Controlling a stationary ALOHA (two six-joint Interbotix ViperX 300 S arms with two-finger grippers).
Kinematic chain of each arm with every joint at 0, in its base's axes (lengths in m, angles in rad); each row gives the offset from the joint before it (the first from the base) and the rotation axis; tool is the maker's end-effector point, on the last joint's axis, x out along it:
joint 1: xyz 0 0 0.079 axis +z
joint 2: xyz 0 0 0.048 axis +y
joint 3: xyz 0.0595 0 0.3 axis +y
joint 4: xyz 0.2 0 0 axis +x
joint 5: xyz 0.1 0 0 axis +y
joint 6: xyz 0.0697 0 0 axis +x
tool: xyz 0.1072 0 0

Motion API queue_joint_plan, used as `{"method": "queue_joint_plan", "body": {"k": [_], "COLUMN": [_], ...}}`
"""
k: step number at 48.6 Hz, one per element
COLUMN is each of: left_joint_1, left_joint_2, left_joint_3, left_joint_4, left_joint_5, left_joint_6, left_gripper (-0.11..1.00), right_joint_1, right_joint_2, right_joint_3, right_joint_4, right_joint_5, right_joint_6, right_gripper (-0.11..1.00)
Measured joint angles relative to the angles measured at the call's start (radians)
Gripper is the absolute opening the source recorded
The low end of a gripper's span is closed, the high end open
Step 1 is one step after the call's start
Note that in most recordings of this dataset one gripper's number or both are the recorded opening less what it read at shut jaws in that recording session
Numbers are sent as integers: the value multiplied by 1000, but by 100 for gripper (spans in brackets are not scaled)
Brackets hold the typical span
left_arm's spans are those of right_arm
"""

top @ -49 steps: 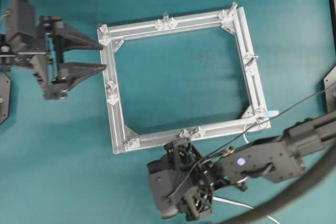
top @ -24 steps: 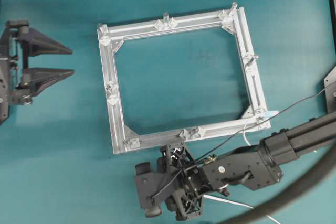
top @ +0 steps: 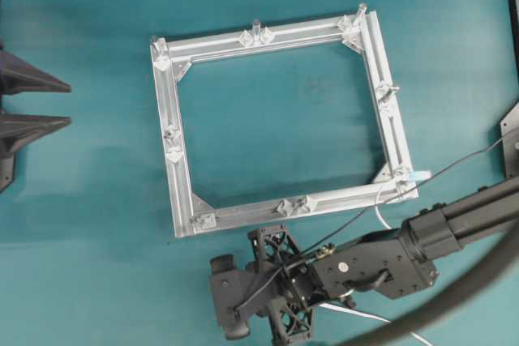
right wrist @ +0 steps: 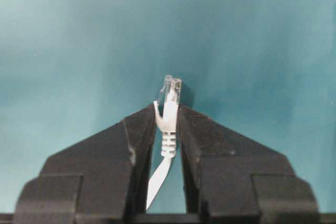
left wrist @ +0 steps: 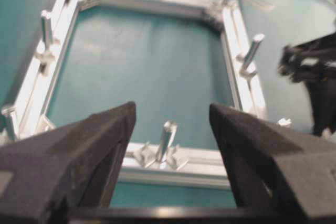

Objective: Move the cable alternately left and right between 8 pins so it hooks onto each one.

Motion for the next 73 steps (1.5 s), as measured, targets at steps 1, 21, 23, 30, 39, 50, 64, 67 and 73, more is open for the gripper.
{"method": "queue_joint_plan", "body": {"k": [1,21,23,30,39,50,64,67,73], "left_joint_1": [-2,-5,-5,-5,-5,-5,-5,-5,-5], "left_joint_2": [-11,-51,-51,-51,-57,-61,-61,-61,-61], "left_joint_3": [0,5,5,5,5,8,23,31,37], "left_joint_4": [0,9,9,9,9,9,8,8,6], "left_joint_5": [11,120,124,146,155,155,143,138,130], "left_joint_6": [0,78,87,97,98,98,98,98,98], "left_gripper": [70,57,56,55,55,55,55,55,55], "right_joint_1": [0,-2,-3,-2,14,14,-149,-195,-273], "right_joint_2": [0,-40,-63,-166,-293,-387,-391,-390,-377], "right_joint_3": [-2,25,40,117,244,328,334,333,318], "right_joint_4": [-2,-32,-37,-60,-152,-301,-357,-357,-350], "right_joint_5": [2,72,81,120,258,416,328,288,242], "right_joint_6": [3,170,212,388,706,1022,1020,986,856], "right_gripper": [14,14,14,14,14,14,14,14,14]}}
